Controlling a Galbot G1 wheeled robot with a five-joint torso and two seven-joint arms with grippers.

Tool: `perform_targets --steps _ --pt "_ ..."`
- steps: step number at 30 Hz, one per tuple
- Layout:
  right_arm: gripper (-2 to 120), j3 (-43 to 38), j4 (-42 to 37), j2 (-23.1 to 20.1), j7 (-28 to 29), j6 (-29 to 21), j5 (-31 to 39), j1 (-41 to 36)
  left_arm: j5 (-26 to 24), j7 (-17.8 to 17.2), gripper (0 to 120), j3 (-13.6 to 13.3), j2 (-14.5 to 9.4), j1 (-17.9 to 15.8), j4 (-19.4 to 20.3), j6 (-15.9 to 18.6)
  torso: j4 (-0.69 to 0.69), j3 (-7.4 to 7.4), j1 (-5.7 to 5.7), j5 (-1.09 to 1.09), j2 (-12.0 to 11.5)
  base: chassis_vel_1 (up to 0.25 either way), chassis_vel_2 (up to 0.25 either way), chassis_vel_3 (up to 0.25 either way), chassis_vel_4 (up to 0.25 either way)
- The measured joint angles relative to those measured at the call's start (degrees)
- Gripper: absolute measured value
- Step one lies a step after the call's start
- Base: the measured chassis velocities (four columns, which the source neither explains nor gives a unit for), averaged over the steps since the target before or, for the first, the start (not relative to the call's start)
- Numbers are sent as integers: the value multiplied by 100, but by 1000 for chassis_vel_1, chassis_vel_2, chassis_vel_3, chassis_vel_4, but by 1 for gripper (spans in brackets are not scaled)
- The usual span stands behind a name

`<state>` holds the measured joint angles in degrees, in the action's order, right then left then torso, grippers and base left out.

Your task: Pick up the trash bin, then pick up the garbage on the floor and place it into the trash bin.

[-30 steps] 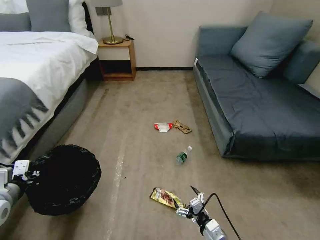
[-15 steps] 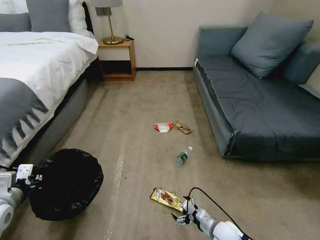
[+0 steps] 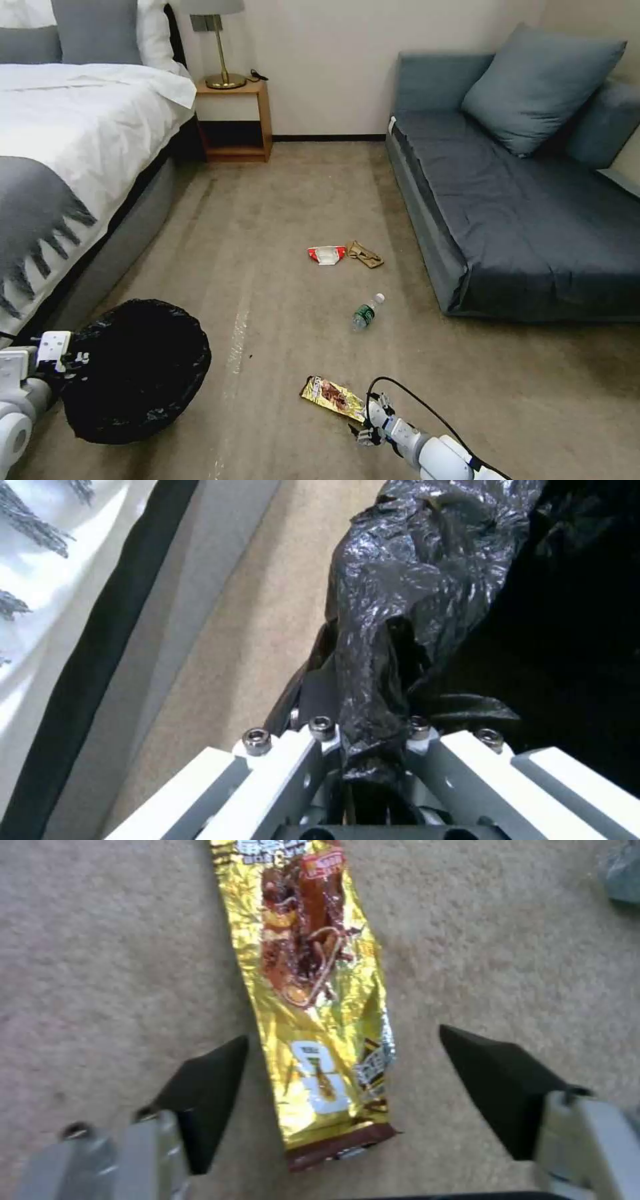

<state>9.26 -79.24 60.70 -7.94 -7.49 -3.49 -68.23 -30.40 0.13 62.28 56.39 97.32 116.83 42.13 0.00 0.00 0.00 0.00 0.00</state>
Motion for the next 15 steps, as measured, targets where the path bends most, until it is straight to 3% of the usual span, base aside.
perform_targets --steps 3,6,7,8,15 --pt "60 -11 113 39 1 79 -141 21 -8 0 3 -8 2 0 11 0 0 0 0 0 0 0 0 0 0" --pt "60 -11 113 39 1 79 -141 21 -8 0 3 -8 2 0 11 0 0 0 0 0 0 0 0 0 0" --pt "47 -10 132 51 2 133 -189 2 -28 0 3 -12 -10 3 12 0 0 0 0 0 0 0 0 0 0" --pt "42 -9 131 52 2 140 -192 -5 -31 0 3 -14 -16 1 12 0 0 0 0 0 0 0 0 0 0" --pt "19 -5 124 65 2 186 -215 -29 -62 2 3 -36 -21 -9 12 0 0 0 0 0 0 0 0 0 0"
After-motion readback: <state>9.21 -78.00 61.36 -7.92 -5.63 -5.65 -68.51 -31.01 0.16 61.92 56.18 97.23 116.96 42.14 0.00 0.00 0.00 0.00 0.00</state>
